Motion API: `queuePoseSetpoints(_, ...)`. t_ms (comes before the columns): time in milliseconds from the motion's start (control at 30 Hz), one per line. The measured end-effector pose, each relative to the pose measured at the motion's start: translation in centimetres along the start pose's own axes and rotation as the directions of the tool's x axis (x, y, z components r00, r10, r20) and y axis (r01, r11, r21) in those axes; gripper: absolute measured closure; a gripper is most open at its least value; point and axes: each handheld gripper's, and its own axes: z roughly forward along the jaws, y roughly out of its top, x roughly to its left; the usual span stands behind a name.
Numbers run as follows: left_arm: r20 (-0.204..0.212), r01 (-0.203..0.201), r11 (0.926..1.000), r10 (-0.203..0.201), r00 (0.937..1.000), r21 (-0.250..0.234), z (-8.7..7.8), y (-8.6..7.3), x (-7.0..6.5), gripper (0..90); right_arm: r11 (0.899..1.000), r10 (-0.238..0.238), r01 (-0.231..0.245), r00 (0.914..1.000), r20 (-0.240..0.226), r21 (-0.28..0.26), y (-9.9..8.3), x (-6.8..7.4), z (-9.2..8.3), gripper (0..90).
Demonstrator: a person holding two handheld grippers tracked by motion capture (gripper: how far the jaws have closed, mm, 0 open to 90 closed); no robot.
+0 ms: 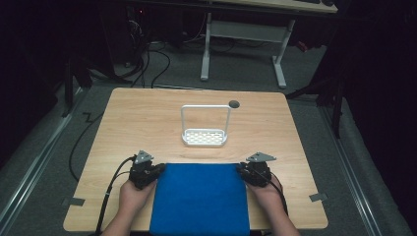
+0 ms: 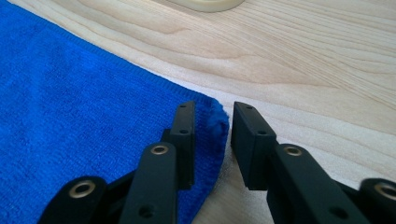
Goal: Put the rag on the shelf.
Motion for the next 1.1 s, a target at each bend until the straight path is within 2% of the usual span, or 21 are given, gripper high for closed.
queuePoseSetpoints(133,0.002,0.002,1.0,-0.002,1.0,-0.003,0.0,0.0,0.0,86.4,1.0,-0.016,0.016,0.9999,0.004,0.0,-0.1,0.3,-0.1,77.6)
queuePoseSetpoints(167,-0.001,-0.003,1.0,0.003,1.0,-0.003,0.0,0.0,-0.1,86.3,0.999,-0.032,0.032,0.9994,-0.01,0.005,0.0,0.4,-0.1,84.1)
queuePoseSetpoints(300,-0.003,-0.005,1.0,0.005,1.0,-0.003,0.0,0.0,-0.1,86.3,0.998,-0.067,0.067,0.9977,-0.015,0.012,0.2,0.5,-0.1,88.2)
queuePoseSetpoints(467,-0.01,-0.021,0.9998,0.02,0.9997,-0.003,0.0,-0.1,-0.2,87.1,0.999,-0.035,0.034,0.9991,-0.025,-0.025,0.1,0.3,-0.4,88.3)
queuePoseSetpoints(567,0.006,-0.012,0.9995,0.012,0.9999,-0.028,-0.4,-0.1,-0.1,87.4,0.998,-0.01,0.007,0.9991,-0.042,-0.065,0.1,0.4,-0.9,88.3)
queuePoseSetpoints(733,0.001,-0.021,0.9989,0.021,0.9998,-0.042,-0.6,-0.1,-0.2,87.6,0.995,-0.028,0.025,0.9989,-0.037,-0.1,0.3,0.7,-1.4,88.3)
queuePoseSetpoints(800,0.005,-0.009,0.9978,0.01,0.9999,-0.066,-1.0,-0.1,-0.3,87.6,0.991,-0.03,0.026,0.9991,-0.031,-0.128,0.5,0.9,-1.8,88.3)
queuePoseSetpoints(867,0.004,-0.008,0.9973,0.008,1.0,-0.073,-1.2,-0.1,-0.3,87.7,0.991,-0.028,0.025,0.9992,-0.026,-0.133,0.5,1.0,-1.9,88.3)
queuePoseSetpoints(1000,0.006,0.009,0.9935,-0.008,0.9999,-0.113,-1.8,0.1,-0.3,87.7,0.987,-0.041,0.037,0.9989,-0.022,-0.159,0.7,1.2,-2.4,88.3)
queuePoseSetpoints(1100,0.002,0.01,0.9892,-0.01,1.0,-0.146,-2.4,0.3,-0.5,87.9,0.981,-0.024,0.021,0.9996,-0.016,-0.195,0.9,1.1,-3.0,88.3)
